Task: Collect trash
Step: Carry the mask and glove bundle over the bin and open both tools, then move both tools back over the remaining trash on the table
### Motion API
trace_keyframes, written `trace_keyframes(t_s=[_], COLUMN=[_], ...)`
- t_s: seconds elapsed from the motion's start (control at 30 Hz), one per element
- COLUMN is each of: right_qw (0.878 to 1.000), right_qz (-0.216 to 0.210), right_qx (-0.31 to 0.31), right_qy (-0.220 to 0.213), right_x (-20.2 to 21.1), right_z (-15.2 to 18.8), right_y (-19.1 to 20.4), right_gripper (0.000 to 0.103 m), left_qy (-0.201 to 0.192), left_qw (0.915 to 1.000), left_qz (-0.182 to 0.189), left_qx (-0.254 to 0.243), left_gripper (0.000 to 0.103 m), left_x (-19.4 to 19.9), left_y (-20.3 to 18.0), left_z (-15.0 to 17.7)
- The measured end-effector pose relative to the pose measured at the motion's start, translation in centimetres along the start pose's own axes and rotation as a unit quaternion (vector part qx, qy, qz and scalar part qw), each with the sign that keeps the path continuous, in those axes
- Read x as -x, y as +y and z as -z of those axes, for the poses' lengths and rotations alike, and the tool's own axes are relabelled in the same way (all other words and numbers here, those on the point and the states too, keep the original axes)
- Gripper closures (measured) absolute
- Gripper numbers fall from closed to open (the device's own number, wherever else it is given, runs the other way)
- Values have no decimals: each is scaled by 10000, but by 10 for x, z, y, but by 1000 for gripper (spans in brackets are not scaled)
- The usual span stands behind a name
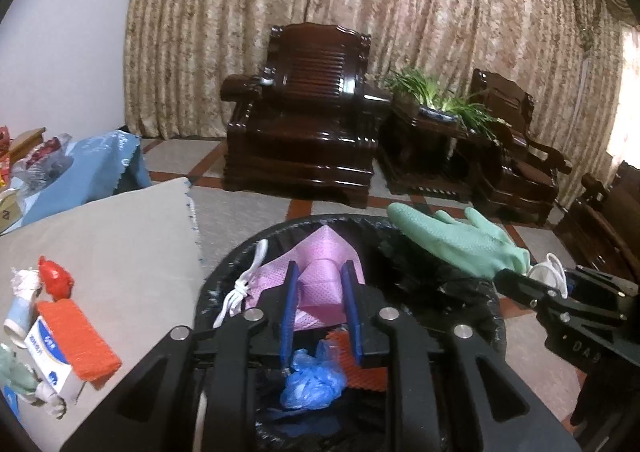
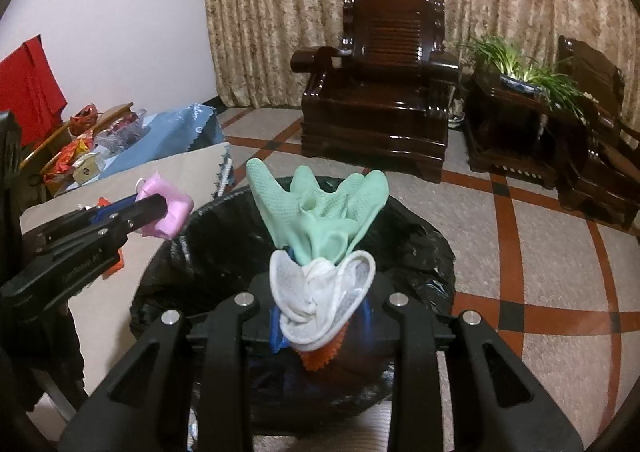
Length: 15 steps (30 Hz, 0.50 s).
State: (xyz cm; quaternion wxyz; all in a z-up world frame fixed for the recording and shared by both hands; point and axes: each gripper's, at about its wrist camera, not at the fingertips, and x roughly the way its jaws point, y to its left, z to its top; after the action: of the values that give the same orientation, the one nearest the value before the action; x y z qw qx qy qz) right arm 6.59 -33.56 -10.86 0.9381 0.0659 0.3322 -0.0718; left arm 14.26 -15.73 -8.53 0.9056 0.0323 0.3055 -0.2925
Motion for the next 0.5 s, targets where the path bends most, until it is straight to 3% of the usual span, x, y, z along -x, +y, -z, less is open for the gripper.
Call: trace_keyframes(t_s=[0.07,0.13,0.2,0.3,0.5], right_qw=[10000,9999,9998,9995,9993], right_qz=[88,157,206,267,-36], right_qx=[1,10,15,15,-38], right_qy=[10,-28,-65,-192,-378], right_x=[-1,-1,0,5,18], right_z=[2,4,5,5,3], right_y=[-3,-6,-7,-8,5], right_gripper=[68,49,38,11,5], left_qy=[-13,-13,-20,-51,-221], left_qw=[10000,9999,9999,9999,9987], left_qz=[83,97,94,-20,-386], left_qx=[35,36,51,148,249], left_gripper=[59,48,41,27,7], left_x=[-3,-3,-3,3,29], left_y=[1,2,3,10,32], left_z=[-1,-1,-2,-2,6])
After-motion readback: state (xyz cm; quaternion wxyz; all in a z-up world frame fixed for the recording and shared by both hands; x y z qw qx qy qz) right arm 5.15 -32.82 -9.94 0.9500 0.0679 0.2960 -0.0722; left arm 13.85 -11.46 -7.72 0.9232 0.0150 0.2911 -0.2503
